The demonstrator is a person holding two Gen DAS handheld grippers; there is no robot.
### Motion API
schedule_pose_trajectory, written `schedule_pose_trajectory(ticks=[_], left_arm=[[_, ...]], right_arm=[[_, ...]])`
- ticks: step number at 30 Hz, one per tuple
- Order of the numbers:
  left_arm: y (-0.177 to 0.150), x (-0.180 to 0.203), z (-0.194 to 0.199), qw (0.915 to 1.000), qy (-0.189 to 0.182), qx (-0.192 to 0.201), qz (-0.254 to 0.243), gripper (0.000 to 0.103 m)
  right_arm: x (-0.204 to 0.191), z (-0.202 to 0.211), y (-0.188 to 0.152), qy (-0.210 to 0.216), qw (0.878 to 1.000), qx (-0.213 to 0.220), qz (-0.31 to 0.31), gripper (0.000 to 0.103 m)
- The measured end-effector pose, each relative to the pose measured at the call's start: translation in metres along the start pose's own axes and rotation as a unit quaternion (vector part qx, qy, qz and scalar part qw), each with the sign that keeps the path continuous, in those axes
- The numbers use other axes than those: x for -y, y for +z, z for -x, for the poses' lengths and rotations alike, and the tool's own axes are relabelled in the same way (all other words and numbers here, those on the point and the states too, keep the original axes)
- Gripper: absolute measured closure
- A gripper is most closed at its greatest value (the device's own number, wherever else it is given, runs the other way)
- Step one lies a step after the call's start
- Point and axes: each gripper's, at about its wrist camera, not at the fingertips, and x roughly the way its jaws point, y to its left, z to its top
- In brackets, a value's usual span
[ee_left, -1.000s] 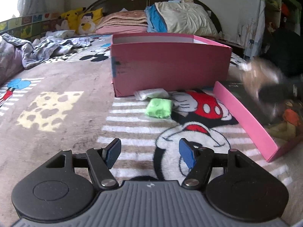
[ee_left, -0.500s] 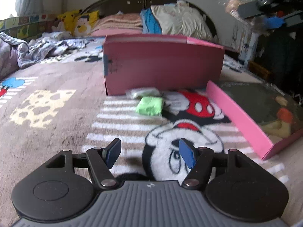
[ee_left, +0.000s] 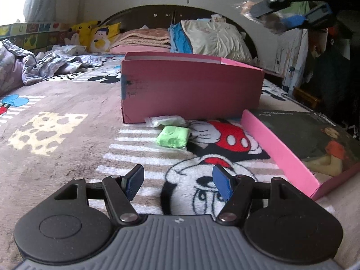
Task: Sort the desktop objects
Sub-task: 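Lift brown wrapped cake with right gripper and carry it over the shoebox, then lower brown wrapped cake into the shoebox and open right gripper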
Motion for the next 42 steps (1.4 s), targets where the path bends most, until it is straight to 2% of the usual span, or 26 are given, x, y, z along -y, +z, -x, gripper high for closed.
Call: schedule_pose_trajectory(ticks=[21,42], left_arm=[[-0.001,-0.003,-0.002,0.9996,-0.009,0.018,0.018,0.037],[-0.001,-0.010,-0.005,0.9989,-0.021,0.014,0.040,0.037]], right_arm=[[0.032,-0.064,0.034,-0.017,0.999,-0.042,0.002,0.044],[0.058,-0.117,0.044,-0.029,0.995,-0.093,-0.006,0.044]])
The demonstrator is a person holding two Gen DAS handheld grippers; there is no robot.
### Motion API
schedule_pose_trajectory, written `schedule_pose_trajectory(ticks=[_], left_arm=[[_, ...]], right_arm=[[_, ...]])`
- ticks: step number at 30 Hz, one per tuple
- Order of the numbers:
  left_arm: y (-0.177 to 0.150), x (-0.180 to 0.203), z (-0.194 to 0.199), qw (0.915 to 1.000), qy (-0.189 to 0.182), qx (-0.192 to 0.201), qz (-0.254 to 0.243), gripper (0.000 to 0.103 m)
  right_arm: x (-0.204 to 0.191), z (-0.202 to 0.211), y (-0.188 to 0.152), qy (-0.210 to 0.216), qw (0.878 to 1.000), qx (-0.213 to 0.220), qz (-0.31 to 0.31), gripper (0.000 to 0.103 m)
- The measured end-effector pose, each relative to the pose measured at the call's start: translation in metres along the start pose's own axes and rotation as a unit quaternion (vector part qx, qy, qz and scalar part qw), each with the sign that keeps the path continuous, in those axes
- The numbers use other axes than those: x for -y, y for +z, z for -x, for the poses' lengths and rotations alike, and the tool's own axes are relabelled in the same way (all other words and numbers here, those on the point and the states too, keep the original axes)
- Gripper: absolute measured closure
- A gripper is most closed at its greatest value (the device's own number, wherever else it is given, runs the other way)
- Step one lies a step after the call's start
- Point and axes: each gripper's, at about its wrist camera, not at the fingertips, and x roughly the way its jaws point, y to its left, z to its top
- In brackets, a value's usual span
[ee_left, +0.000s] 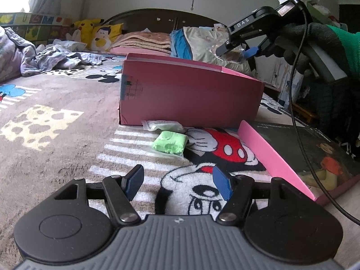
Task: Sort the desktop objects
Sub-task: 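Lower brown wrapped cake into the shoebox and open right gripper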
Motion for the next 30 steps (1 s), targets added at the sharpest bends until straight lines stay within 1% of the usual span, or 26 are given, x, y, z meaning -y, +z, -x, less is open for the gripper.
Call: schedule_pose_trajectory(ticks=[22,30], left_arm=[[-0.002,-0.002,-0.005,0.9998,-0.006,-0.014,0.009,0.037],[-0.003,-0.004,-0.006,0.9997,-0.010,-0.018,0.016,0.037]], right_arm=[[0.008,-0.050,-0.001,-0.024,0.997,-0.078,0.012,0.044],[0.009,-0.064,-0.001,-0.023,0.994,-0.103,0.011,0.044]])
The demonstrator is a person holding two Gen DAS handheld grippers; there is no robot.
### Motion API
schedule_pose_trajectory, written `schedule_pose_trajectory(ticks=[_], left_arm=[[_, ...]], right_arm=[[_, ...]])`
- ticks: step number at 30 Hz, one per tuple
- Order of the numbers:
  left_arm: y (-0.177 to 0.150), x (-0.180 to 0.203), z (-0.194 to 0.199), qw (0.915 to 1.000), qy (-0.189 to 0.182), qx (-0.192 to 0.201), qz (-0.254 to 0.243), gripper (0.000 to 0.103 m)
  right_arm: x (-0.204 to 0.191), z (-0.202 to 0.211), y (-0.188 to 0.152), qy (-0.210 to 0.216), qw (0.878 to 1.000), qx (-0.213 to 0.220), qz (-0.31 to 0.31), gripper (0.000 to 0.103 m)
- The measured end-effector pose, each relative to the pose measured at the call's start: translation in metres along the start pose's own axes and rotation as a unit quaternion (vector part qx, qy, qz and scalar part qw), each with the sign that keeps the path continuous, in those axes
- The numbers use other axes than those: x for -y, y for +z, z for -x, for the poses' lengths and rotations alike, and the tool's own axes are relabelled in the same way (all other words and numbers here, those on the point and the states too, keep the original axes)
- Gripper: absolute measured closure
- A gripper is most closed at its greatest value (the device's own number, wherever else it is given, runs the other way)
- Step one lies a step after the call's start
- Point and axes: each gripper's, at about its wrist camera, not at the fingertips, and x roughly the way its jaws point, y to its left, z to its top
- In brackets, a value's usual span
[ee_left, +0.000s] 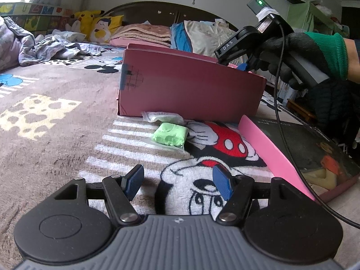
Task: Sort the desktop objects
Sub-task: 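Lower brown wrapped cake into the shoebox and open right gripper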
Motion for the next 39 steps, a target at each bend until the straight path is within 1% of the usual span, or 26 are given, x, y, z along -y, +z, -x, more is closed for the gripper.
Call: schedule_pose_trajectory(ticks=[7,19,25,26,27,34,36,39], left_arm=[[0.000,0.000,-0.001,1.0000,-0.001,-0.002,0.003,0.037],[0.000,0.000,-0.001,1.0000,-0.001,-0.002,0.003,0.037],[0.000,0.001,-0.002,1.0000,-0.001,-0.002,0.004,0.037],[0.000,0.001,-0.002,1.0000,0.000,-0.002,0.004,0.037],[0.000,0.001,-0.003,1.0000,-0.001,-0.002,0.004,0.037],[0.000,0.001,-0.004,1.0000,-0.001,-0.004,0.004,0.037],[0.000,0.001,-0.004,1.0000,-0.001,-0.004,0.004,0.037],[0.000,0.001,-0.003,1.0000,-0.001,-0.004,0.004,0.037]], right_arm=[[-0.002,-0.010,0.002,-0.006,1.000,-0.018,0.003,0.044],[-0.007,-0.015,0.003,-0.025,0.999,-0.034,0.023,0.042],[-0.008,-0.015,0.003,-0.028,0.999,-0.038,0.023,0.037],[-0.009,-0.015,0.003,-0.030,0.999,-0.038,0.023,0.035],[-0.009,-0.015,0.003,-0.032,0.998,-0.038,0.024,0.033],[-0.008,-0.007,0.002,-0.036,0.999,-0.019,0.017,0.032],[-0.008,-0.001,0.002,-0.042,0.999,-0.007,0.015,0.029],[-0.008,0.009,0.002,-0.041,0.999,0.012,0.007,0.029]])
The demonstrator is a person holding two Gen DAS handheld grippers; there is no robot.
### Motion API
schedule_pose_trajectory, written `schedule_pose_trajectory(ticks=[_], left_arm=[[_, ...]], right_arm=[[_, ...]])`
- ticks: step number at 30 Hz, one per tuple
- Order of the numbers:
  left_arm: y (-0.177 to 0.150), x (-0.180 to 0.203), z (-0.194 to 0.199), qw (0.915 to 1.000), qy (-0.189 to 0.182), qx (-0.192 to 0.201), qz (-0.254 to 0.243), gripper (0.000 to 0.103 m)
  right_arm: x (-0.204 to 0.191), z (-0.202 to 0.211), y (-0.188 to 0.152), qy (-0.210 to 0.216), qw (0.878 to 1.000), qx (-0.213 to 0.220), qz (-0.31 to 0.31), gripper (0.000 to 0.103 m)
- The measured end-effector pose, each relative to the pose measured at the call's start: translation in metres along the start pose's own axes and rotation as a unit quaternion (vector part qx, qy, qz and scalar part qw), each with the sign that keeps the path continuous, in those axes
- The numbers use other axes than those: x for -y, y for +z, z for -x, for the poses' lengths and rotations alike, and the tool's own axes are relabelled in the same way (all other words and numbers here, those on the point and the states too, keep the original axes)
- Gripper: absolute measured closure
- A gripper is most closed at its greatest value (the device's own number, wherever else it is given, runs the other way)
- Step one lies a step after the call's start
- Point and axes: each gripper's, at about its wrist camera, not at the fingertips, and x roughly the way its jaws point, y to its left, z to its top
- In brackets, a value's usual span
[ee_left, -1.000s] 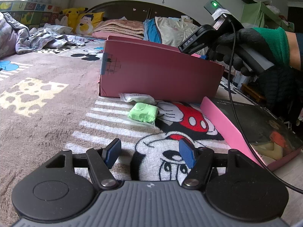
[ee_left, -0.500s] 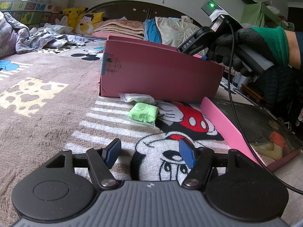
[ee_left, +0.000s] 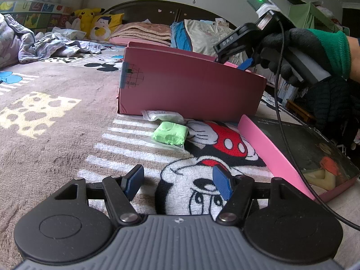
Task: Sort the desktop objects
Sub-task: 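Lower brown wrapped cake into the shoebox and open right gripper, then withdraw right tool from the shoebox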
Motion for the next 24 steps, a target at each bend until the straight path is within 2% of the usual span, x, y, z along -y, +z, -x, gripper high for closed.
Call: schedule_pose_trajectory(ticks=[7,11,20,24], left_arm=[[0.000,0.001,0.000,1.0000,0.004,-0.002,-0.003,0.037],[0.001,0.000,-0.001,0.9999,0.007,-0.008,0.000,0.037],[0.017,-0.014,-0.003,0.9996,0.015,-0.021,0.012,0.037],[0.026,-0.020,-0.007,0.9995,0.011,-0.027,0.007,0.037]], right_arm=[[-0.004,0.032,-0.004,0.010,0.999,0.045,-0.011,0.025],[-0.004,0.054,-0.018,0.032,0.996,0.070,-0.037,0.023],[-0.005,0.088,-0.069,0.091,0.987,0.095,-0.097,0.020],[-0.015,0.102,-0.094,0.101,0.985,0.099,-0.096,0.020]])
